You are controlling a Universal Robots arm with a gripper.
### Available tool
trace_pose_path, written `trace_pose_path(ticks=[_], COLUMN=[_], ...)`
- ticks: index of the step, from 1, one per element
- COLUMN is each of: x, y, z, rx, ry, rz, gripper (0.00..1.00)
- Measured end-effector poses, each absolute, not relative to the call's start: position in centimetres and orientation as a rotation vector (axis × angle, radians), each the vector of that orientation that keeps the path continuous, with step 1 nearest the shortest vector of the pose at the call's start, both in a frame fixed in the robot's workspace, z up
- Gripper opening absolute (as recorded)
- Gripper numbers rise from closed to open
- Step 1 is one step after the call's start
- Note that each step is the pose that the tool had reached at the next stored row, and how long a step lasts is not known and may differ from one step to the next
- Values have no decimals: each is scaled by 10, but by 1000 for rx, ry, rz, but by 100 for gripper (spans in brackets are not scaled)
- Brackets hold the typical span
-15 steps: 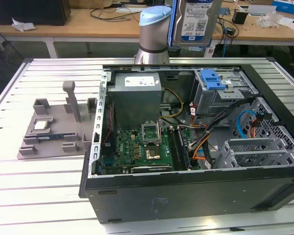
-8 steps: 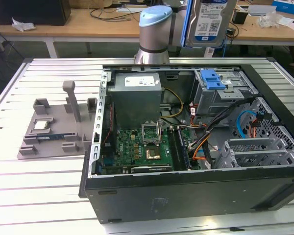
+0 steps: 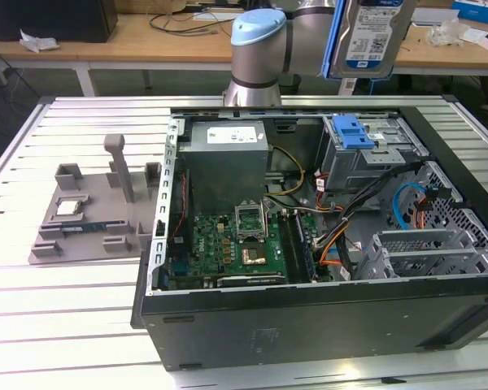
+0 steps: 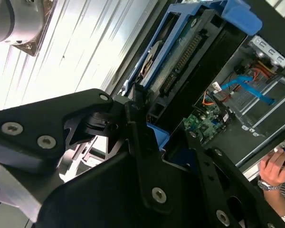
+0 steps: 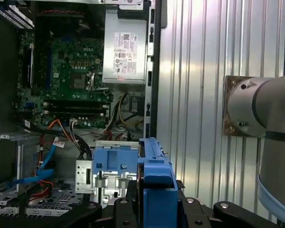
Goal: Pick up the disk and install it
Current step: 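Pick up the disk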
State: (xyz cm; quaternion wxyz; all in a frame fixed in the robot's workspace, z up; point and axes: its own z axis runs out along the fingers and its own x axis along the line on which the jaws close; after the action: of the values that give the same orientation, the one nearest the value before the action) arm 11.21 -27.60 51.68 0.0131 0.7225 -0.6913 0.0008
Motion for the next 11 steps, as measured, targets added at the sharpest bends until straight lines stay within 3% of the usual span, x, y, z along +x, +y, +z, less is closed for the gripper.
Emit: trace_pose_path(ticks=[11], x=[154], y=[-276], z=[517], rx=[2249], ry=[-2152], rz=[1], gripper=[37])
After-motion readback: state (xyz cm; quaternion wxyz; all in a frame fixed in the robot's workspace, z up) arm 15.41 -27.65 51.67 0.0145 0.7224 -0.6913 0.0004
